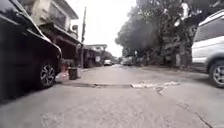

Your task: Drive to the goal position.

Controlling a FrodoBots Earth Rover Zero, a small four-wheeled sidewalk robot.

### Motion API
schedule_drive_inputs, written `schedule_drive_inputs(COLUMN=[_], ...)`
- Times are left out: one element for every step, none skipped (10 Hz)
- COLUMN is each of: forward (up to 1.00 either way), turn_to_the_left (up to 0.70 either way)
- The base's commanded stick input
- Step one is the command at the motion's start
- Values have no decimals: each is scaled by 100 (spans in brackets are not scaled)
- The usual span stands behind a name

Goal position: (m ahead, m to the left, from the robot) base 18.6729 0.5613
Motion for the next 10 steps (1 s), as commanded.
schedule_drive_inputs(forward=[50,50,61,70,70,70,77,85,85,85], turn_to_the_left=[0,0,0,0,7,21,27,27,27,27])
